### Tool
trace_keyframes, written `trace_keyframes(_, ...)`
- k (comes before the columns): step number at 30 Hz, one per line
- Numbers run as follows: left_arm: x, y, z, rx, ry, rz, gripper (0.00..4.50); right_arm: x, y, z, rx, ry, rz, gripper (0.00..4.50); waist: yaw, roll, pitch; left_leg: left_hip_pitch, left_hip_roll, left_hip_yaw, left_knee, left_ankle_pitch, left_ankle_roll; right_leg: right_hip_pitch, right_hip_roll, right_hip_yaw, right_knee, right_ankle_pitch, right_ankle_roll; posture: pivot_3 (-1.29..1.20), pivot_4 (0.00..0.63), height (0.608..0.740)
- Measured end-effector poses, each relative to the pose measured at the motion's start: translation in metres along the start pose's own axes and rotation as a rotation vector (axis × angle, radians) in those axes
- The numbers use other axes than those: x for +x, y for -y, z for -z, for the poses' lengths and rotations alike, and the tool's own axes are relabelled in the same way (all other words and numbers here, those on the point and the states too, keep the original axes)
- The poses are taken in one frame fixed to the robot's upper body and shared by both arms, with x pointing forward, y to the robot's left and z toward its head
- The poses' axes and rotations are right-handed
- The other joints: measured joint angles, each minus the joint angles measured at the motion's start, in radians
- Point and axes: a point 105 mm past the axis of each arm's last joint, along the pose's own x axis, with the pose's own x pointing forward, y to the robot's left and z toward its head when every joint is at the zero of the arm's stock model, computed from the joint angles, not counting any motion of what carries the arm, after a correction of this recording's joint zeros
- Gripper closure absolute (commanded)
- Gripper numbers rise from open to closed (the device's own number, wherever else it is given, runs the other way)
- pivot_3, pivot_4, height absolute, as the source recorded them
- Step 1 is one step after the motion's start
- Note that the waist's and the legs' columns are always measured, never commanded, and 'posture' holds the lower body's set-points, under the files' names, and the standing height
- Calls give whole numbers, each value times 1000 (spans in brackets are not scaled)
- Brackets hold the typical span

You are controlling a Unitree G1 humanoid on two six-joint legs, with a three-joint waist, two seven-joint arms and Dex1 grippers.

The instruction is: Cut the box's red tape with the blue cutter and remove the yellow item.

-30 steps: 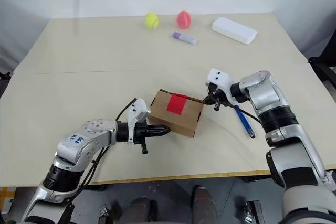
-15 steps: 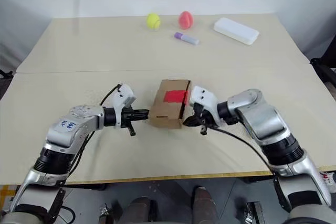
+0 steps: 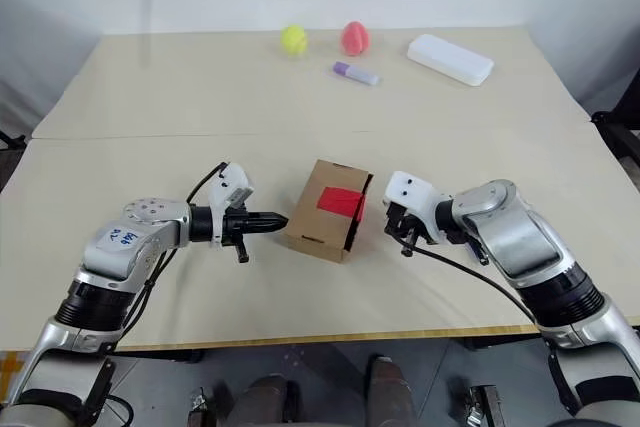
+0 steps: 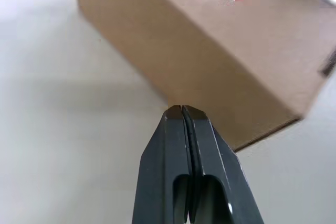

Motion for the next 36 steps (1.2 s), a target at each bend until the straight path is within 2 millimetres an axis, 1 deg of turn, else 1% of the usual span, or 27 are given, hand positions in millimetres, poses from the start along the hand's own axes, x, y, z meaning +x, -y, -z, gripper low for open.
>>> trace_keyframes(3,8,-4,-8,19,35,-18,4500,9,4,-6,26,29,23,4472,-3,0,0,0,0,0,0,0,0,0,0,0,0,0,0,0,150,740)
trace_keyframes(5,13,-6,-13,34,50,-20,4500,14,1,-16,38,75,9,4472,-4,0,0,0,0,0,0,0,0,0,0,0,1,0,0,0,150,740)
trace_keyframes(6,15,-4,-15,49,49,-7,4500,17,-3,-24,47,111,-6,4472,-4,0,0,0,0,0,0,0,0,0,0,0,1,0,0,0,150,740)
trace_keyframes(8,17,0,-15,60,44,21,4500,18,-8,-32,44,141,-25,4472,-3,0,0,0,0,0,0,0,0,0,0,0,1,0,0,0,150,740)
trace_keyframes(11,14,2,-13,52,25,45,4500,19,-10,-33,48,142,-27,4472,-2,0,0,0,0,0,0,0,0,0,0,0,0,0,0,0,150,740)
trace_keyframes(16,-2,10,-4,41,-43,80,4500,15,-23,-45,3,167,-59,4472,-3,0,0,0,0,-1,0,0,0,0,0,0,1,0,0,0,150,740)
trace_keyframes(18,-5,15,0,35,-62,94,4500,11,-32,-46,-23,160,-90,4472,-2,0,0,0,0,-1,0,0,0,0,0,0,1,0,0,0,150,740)
trace_keyframes(20,-8,15,3,26,-77,89,4500,10,-38,-46,-24,161,-122,4472,-2,0,0,0,0,-1,0,0,0,0,0,0,1,0,0,0,150,740)
trace_keyframes(25,-8,16,3,12,-88,90,4500,13,-41,-42,-15,143,-156,4472,-1,0,0,0,0,-1,0,0,0,0,0,0,1,0,0,0,150,740)
trace_keyframes(31,-6,22,-1,16,-74,112,4500,28,-23,-33,15,147,-77,4472,-2,0,0,0,0,-1,0,0,0,0,0,0,1,0,0,0,150,740)
trace_keyframes(36,-7,24,-5,22,-65,124,4500,30,-17,-30,26,148,-63,4472,-2,0,0,0,0,-1,0,0,0,0,0,0,1,0,0,0,150,740)
